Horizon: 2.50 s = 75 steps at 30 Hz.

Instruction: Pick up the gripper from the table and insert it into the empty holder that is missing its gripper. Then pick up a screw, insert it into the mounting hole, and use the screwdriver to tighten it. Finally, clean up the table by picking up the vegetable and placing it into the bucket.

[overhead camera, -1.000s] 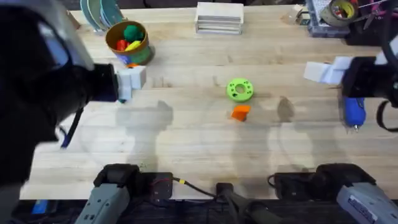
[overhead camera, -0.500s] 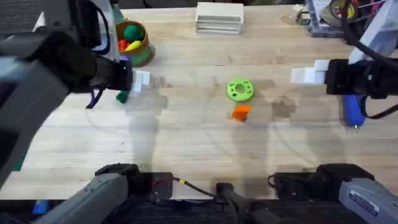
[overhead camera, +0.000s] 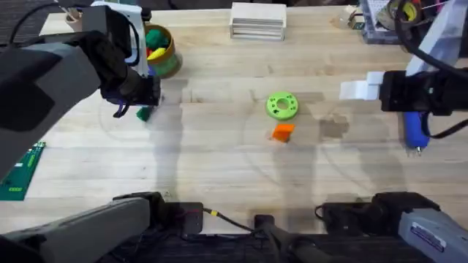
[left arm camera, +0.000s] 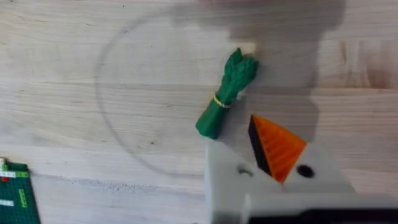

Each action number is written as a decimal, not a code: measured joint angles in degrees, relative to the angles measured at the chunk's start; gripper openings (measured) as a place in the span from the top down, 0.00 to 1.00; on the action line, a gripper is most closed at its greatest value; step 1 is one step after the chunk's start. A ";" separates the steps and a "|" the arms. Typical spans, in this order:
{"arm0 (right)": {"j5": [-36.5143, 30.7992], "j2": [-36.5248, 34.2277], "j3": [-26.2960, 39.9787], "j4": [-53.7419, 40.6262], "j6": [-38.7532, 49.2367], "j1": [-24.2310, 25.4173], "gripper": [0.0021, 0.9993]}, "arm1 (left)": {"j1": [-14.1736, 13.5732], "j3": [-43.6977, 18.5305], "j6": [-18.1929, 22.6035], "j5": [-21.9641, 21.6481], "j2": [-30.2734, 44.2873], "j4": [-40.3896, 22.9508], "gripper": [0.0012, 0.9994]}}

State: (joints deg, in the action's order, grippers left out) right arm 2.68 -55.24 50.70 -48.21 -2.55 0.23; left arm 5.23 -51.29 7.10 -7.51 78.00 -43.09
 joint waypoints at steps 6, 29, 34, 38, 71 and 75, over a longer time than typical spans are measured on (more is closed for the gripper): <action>0.00 0.00 0.00 -0.08 0.00 0.00 0.01 | -0.29 0.00 0.37 0.20 -0.53 -0.50 0.44; 0.00 0.00 0.00 -0.17 0.00 0.00 0.01 | -12.44 0.00 0.39 0.42 -43.17 -5.52 0.01; 0.00 0.00 0.00 -0.27 0.00 0.00 0.01 | -12.44 0.00 0.41 0.48 -48.21 -4.24 0.01; 0.00 0.00 0.00 -0.39 0.00 0.00 0.01 | -12.44 0.00 0.41 0.50 -49.78 -4.24 0.01; 0.00 0.00 0.00 -0.48 0.00 0.00 0.01 | -12.44 0.00 0.41 19.93 -49.81 6.76 0.01; 0.02 0.00 0.00 -0.49 0.00 0.00 0.01 | -12.44 0.00 0.41 19.93 -49.82 8.90 0.01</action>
State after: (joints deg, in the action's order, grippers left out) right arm 2.69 -55.24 50.70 -48.70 -2.55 0.23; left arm -7.20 -51.29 7.51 12.43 28.18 -34.20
